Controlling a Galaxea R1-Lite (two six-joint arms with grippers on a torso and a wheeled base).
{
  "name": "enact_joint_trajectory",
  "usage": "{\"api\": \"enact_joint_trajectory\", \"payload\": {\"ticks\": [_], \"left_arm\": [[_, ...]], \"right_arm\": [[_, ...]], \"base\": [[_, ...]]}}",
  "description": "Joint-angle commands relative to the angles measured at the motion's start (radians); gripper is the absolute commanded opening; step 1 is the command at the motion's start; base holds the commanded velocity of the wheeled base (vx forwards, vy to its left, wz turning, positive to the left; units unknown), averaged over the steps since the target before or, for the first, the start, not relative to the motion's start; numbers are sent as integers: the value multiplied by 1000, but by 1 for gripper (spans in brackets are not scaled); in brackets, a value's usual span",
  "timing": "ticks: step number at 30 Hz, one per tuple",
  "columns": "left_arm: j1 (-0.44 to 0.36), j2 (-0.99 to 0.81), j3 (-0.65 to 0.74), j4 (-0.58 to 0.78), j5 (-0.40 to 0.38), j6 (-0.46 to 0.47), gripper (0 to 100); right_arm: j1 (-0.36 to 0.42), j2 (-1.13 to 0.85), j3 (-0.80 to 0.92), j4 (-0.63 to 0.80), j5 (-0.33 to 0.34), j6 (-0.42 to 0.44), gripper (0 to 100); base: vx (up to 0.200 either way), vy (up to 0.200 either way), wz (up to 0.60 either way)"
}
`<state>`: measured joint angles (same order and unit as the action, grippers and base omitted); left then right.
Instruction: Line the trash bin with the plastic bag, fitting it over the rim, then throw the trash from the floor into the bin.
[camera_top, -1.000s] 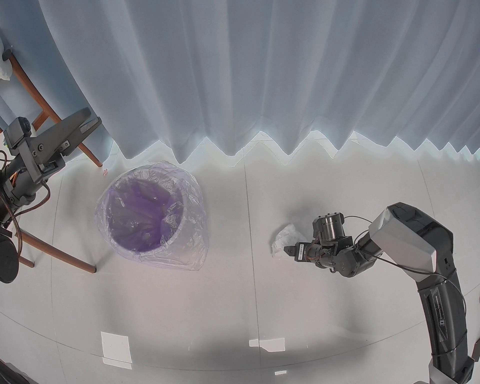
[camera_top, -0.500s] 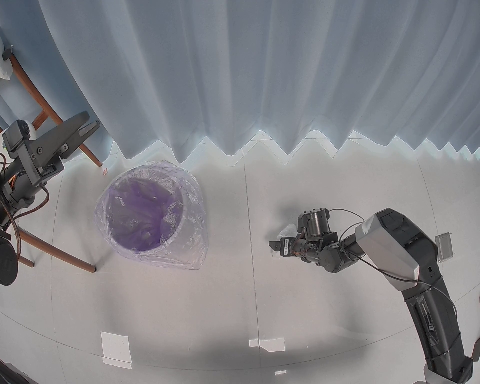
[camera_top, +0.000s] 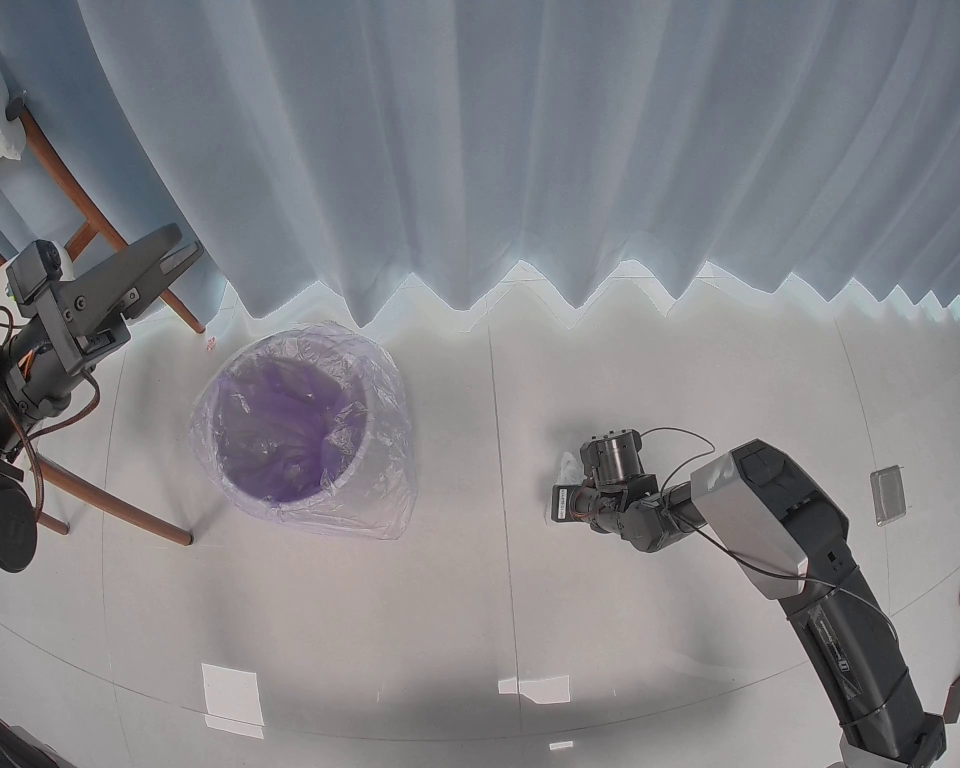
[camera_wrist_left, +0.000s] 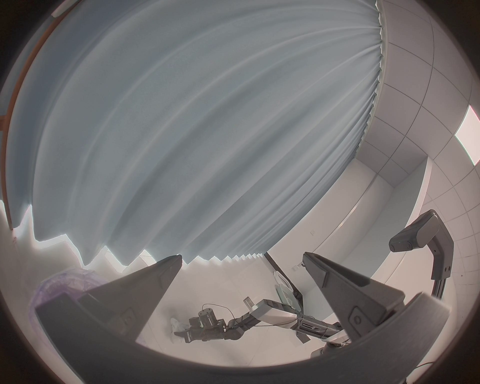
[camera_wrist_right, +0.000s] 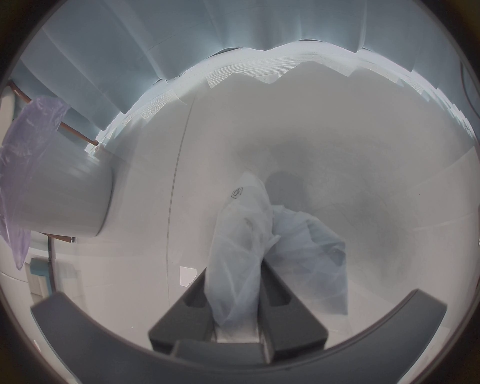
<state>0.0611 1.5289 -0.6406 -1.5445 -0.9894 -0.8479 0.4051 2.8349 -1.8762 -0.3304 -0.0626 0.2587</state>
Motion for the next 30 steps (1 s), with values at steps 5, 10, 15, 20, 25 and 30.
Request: {"api": "enact_joint_trajectory", "payload": {"ticks": [5, 10, 15, 20, 25, 30], "left_arm": [[6, -3, 10, 0, 1, -2, 100], [11, -15, 52, 0, 9, 38, 100], [9, -16, 64, 0, 11, 82, 100], [-1, -38, 87, 0, 11, 89, 100], [-1, -47, 87, 0, 11, 90, 100], [-27, -66, 82, 0, 6, 79, 100]], "right_arm": [[31, -402, 396, -53, 3, 88, 0], [130, -692, 775, -191, 66, 85, 0], [219, -815, 970, -372, 61, 82, 0], [259, -891, 1023, -420, 76, 80, 0], [328, -959, 1028, -423, 124, 119, 0], [426, -950, 1023, -443, 124, 178, 0]], "base": [[0, 0, 0], [120, 0, 0], [200, 200, 0], [200, 200, 0], [200, 200, 0], [120, 200, 0]]}}
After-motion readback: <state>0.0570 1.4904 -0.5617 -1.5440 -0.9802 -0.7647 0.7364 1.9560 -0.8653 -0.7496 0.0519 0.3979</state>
